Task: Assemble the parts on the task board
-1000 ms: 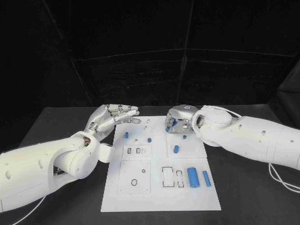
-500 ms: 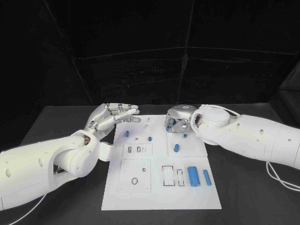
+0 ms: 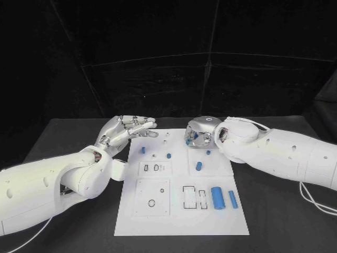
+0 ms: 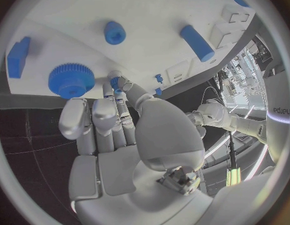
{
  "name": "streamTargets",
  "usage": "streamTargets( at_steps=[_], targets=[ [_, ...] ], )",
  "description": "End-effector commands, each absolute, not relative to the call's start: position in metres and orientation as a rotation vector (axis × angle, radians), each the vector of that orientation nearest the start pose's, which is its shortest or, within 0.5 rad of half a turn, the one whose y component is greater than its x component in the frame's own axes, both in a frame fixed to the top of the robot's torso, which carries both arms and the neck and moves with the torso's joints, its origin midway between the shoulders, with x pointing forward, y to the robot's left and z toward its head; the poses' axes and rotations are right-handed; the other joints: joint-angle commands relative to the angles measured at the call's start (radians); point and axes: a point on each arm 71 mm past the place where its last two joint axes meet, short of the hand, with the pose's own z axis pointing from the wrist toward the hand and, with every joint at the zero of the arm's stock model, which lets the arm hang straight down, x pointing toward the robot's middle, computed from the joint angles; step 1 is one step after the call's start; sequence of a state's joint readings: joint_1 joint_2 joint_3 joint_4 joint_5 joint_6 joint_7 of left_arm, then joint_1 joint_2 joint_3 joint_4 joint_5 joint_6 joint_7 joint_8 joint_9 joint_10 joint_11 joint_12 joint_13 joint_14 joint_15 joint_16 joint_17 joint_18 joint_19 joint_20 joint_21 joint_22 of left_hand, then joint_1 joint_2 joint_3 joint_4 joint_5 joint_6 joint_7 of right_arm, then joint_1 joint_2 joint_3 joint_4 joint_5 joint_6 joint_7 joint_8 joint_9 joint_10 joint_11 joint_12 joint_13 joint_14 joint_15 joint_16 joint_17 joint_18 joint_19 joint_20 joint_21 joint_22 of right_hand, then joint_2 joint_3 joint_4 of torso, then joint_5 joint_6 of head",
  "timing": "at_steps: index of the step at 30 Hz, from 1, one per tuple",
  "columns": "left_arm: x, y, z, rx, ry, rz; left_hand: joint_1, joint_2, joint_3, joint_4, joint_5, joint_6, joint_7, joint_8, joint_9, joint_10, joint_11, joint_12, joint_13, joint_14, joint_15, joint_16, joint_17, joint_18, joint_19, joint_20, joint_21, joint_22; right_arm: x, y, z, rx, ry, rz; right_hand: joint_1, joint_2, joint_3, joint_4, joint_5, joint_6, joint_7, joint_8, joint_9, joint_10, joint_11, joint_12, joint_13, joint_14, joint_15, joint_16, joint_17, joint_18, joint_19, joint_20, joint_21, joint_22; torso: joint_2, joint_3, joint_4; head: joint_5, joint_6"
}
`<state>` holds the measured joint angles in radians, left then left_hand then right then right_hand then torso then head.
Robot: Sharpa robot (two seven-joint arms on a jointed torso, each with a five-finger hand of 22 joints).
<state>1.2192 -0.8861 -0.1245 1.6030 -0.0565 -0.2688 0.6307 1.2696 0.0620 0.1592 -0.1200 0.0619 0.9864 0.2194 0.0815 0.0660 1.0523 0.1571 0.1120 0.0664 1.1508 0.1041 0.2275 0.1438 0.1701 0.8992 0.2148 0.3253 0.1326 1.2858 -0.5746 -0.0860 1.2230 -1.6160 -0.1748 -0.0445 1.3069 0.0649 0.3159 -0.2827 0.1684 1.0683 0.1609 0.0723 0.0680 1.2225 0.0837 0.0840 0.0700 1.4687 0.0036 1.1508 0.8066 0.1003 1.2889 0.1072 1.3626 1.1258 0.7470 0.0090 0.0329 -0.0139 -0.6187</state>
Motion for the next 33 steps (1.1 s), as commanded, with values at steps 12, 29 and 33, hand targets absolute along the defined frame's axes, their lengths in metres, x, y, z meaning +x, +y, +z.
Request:
streamTargets(
  at_steps=[12,29,33],
  targets=[
    [0.464,0.205,-0.175,-0.904,1.319,-1.722,-0.008,0.002,0.009,-0.002,0.002,0.003,0.004,-0.003,-0.001,0.002,0.006,-0.004,-0.001,0.004,0.005,-0.008,0.002,0.014,0.000,0.009,-0.007,-0.002,0.551,-0.128,-0.149,-0.268,1.458,0.586,-0.020,-0.012,0.020,0.007,-0.009,0.011,-0.001,0.000,0.001,0.012,-0.002,-0.002,0.000,0.003,-0.006,0.020,0.013,-0.009,0.011,-0.001,0.014,0.013,0.004,-0.0013,0.0078,0.003,0.010],
    [0.464,0.205,-0.174,-0.901,1.316,-1.723,-0.007,0.002,0.011,-0.003,0.002,0.004,0.003,-0.003,-0.001,0.002,0.006,-0.004,-0.001,0.004,0.004,-0.009,0.003,0.014,0.001,0.009,-0.007,-0.002,0.563,-0.096,-0.158,-0.297,1.555,0.580,-0.033,-0.020,0.035,0.013,-0.010,0.003,0.002,-0.006,-0.001,0.003,0.002,-0.010,-0.002,0.002,-0.003,0.031,0.020,-0.010,0.011,0.001,0.019,0.019,0.016,-0.0018,0.0117,0.006,0.012],
    [0.464,0.205,-0.174,-0.901,1.316,-1.723,-0.007,0.002,0.011,-0.003,0.002,0.004,0.003,-0.003,-0.001,0.002,0.006,-0.004,-0.001,0.004,0.004,-0.009,0.003,0.014,0.001,0.009,-0.007,-0.002,0.565,-0.093,-0.160,-0.303,1.573,0.571,-0.035,-0.022,0.037,0.013,-0.011,0.001,0.003,-0.007,-0.001,0.001,0.003,-0.011,-0.002,0.001,-0.003,0.032,0.019,-0.010,0.011,0.001,0.020,0.020,0.017,-0.0024,0.0121,0.005,0.011]
  ],
)
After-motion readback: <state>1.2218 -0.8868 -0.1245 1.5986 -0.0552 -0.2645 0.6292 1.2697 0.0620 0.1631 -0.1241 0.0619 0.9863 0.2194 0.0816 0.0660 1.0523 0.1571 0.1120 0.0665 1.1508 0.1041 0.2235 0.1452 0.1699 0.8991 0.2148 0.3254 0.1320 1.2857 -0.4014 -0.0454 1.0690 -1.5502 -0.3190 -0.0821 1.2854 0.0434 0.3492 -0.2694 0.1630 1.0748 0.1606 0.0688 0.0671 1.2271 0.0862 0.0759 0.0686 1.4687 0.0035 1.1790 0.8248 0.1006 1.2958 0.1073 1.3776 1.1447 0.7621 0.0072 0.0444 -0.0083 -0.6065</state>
